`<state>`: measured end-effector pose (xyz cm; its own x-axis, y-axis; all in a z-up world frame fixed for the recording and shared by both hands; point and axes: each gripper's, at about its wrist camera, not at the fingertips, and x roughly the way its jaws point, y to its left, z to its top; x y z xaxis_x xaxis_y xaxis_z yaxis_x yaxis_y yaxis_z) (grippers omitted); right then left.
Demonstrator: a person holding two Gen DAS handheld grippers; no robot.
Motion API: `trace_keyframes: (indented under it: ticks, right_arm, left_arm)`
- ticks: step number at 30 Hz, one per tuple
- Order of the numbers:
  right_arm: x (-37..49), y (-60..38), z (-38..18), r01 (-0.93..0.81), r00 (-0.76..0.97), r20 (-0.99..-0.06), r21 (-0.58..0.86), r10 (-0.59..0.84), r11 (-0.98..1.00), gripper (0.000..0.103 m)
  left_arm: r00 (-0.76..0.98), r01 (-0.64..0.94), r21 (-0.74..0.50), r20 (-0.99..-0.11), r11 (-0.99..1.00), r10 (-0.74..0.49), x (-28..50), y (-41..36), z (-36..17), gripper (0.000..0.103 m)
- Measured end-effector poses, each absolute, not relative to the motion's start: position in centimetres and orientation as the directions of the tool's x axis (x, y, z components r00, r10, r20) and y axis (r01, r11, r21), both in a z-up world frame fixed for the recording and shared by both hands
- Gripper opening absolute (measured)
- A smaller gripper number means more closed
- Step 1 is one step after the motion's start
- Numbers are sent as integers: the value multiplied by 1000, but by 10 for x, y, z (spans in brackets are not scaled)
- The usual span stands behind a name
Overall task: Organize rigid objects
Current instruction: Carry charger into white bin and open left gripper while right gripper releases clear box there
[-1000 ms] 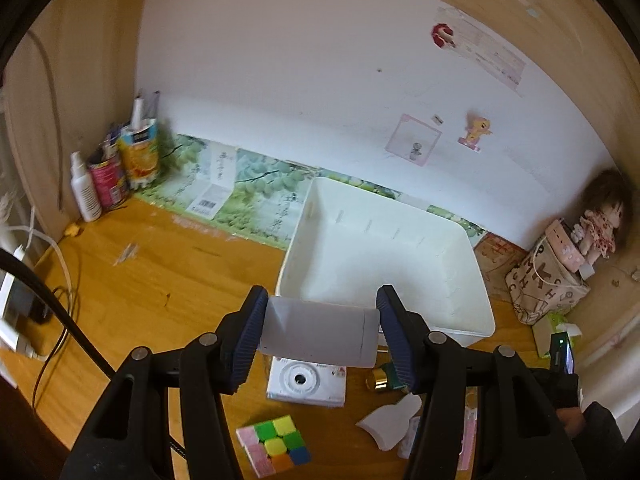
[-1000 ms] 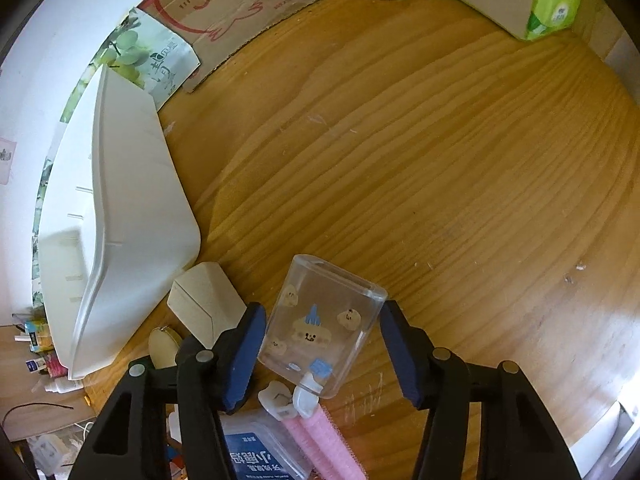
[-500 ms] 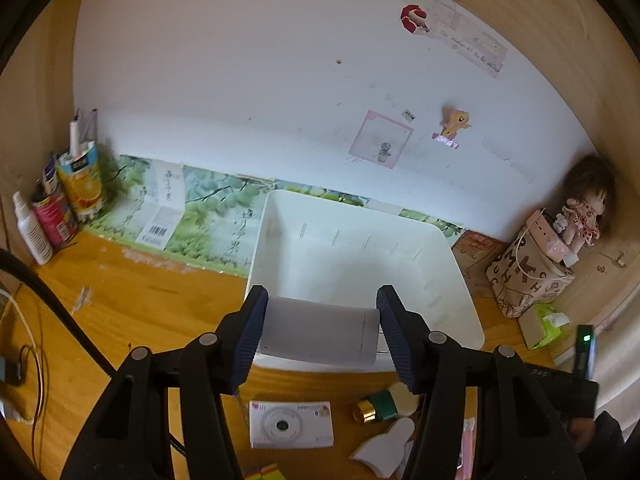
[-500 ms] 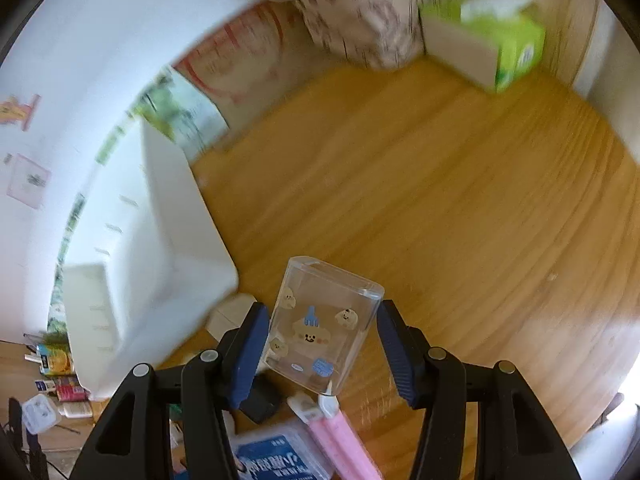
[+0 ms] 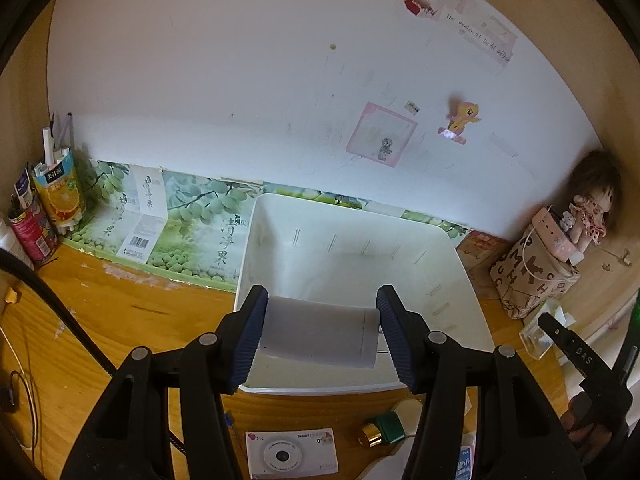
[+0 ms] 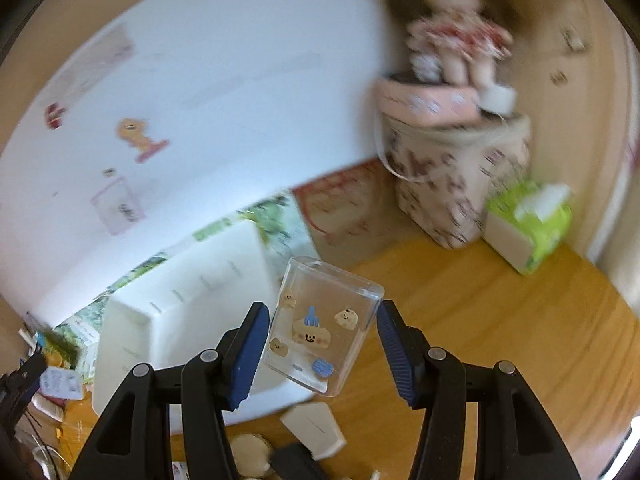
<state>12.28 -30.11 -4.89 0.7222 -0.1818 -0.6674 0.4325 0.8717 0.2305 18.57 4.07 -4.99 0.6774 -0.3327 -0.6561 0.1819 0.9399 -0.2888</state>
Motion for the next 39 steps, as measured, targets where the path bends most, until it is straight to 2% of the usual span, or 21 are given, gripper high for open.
trace_keyframes:
  ticks: [12, 15, 23, 29, 34, 36, 39]
  right_arm:
    - [152, -226, -47, 102, 839, -544, 146, -6, 984, 57]
    - [160, -209, -51, 36, 837, -546, 102, 26, 994, 57]
    - [175, -196, -69, -42, 807, -580, 126, 108, 991, 58]
    - [179, -195, -74, -46, 796, -593, 140, 121, 989, 58]
    - [174, -196, -67, -34, 817, -568, 129, 102, 991, 74]
    - [169, -196, -62, -29, 824, -559, 119, 91, 992, 79]
    - [162, -195, -53, -24, 837, -541, 106, 78, 994, 81]
  left_arm:
    - [630, 159, -296, -704, 942, -328, 206, 25, -71, 60]
    - [616, 161, -299, -714, 940, -333, 210, 21, -75, 60]
    - [570, 161, -280, -756, 946, -321, 221, 10, -90, 60]
    - [626, 204, -231, -716, 951, -308, 216, 6, -80, 61]
    - [635, 191, -245, -708, 950, -310, 213, 11, -75, 61]
    - [650, 188, -239, -697, 953, -303, 209, 14, -70, 67]
    - [679, 184, -226, -674, 957, -290, 200, 18, -59, 70]
